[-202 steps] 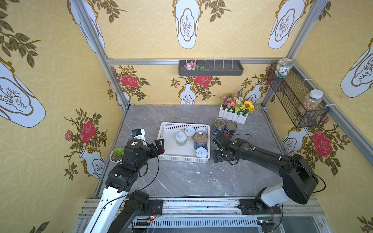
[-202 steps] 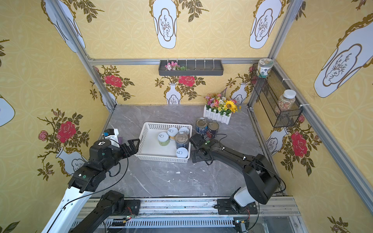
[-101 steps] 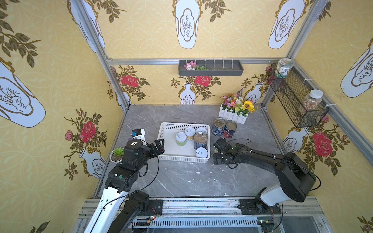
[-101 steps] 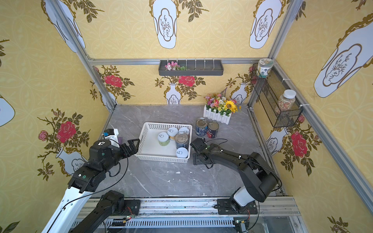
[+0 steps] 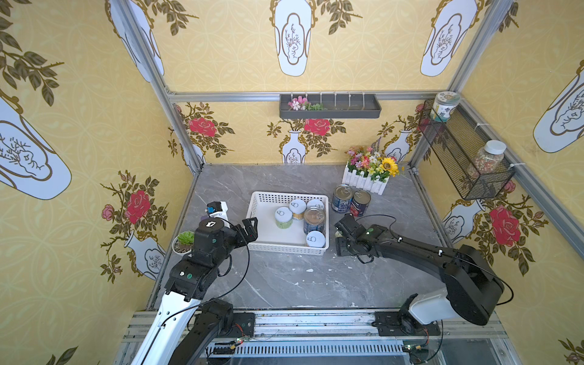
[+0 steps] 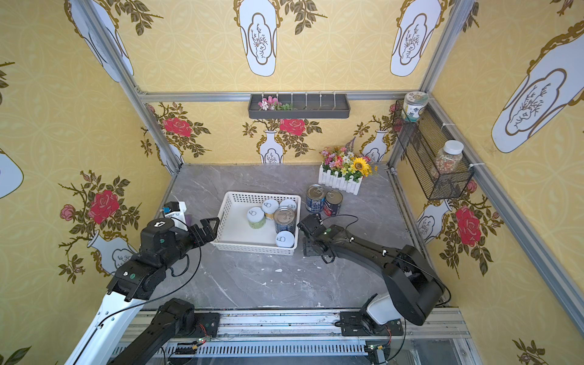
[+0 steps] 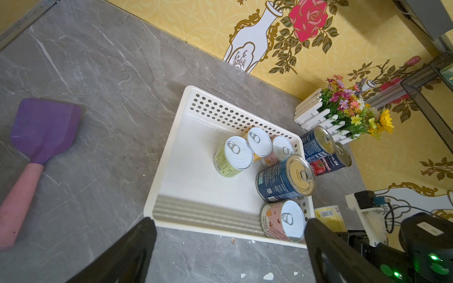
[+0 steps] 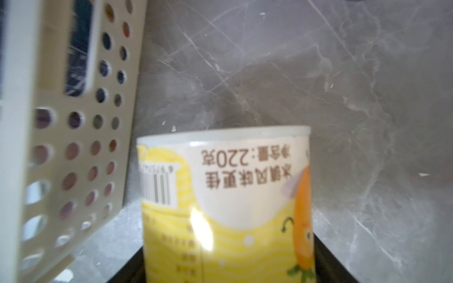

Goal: Put the canned food in the basket
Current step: Pick up the canned food from the center of the board.

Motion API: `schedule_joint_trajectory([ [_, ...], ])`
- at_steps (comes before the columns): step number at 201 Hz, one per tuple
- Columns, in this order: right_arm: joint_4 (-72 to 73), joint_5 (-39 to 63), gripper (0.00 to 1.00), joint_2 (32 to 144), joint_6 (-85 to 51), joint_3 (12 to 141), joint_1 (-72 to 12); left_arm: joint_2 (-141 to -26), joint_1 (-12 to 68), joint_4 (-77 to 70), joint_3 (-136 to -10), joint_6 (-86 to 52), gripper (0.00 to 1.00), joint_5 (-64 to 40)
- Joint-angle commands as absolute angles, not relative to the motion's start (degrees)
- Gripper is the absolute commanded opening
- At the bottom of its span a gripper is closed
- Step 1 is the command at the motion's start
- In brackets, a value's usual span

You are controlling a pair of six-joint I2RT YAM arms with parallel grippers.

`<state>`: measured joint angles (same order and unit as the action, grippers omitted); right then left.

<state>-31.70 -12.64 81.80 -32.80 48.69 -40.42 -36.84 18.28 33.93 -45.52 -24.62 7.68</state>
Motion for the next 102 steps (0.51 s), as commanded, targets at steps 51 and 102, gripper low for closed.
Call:
schedule_joint_trajectory([
  [51,-45.76,-16.74,0.62,78.5,-32.65,67.43,-49.75,-38.08,18.19,33.05,-46.73,-21.69,1.0,5.14],
  [102,-52.87,2.88,0.56,97.27,-24.63,92.04,-53.43,-43.44,17.49,39.61,-55.83,-31.25,1.0,7.55],
])
